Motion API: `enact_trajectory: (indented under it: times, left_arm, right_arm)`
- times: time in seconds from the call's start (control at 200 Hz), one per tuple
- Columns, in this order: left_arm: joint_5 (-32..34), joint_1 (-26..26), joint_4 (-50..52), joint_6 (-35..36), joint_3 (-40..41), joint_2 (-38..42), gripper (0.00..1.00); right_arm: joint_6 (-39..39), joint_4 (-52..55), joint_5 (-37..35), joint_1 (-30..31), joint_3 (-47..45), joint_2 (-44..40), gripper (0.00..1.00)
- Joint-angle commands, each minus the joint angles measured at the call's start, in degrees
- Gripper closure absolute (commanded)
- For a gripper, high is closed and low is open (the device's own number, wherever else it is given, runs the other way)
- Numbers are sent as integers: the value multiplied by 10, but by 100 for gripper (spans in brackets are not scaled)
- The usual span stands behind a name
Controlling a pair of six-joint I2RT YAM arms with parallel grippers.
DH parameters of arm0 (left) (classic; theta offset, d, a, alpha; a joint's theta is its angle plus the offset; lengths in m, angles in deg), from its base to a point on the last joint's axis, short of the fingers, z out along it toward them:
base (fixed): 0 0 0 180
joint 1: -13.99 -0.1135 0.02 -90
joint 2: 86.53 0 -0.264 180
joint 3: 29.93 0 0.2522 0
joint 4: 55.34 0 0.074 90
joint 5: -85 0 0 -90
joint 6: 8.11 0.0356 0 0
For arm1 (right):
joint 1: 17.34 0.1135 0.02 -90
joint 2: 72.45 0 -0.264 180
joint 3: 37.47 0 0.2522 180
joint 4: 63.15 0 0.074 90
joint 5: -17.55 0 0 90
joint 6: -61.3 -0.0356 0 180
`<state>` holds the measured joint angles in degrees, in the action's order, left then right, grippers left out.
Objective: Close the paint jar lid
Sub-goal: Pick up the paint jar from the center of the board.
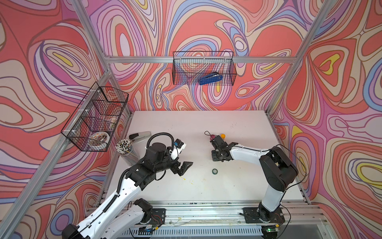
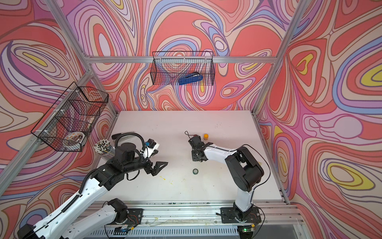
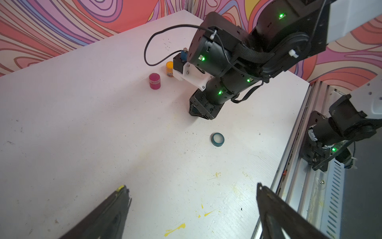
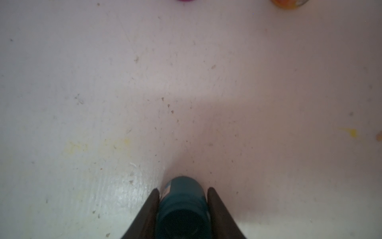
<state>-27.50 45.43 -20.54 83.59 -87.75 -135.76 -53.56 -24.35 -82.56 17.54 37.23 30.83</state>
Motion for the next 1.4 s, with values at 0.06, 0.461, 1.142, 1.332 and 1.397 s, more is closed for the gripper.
enact_trajectory:
  times: [0.06,0.461,1.142,1.332,1.397]
  left_arm:
    - [-8,-1,-11,-2,0,0,2]
    - [-12,-2,-11,-2,0,-3,2]
    - [-12,-1,-10,-2,-2,-4,2]
    - [-13,-2,-10,-2,-1,-4,2]
    - [-13,-2,-10,-2,-2,-5,2]
  right_arm:
    - [0,15,-10,3,10,-15,54]
    - [1,28,-13,3,11,-45,59]
    - [-2,27,9,3,14,-21,63]
    - [-3,27,11,3,11,-21,65]
    - [-5,25,8,4,9,-24,68]
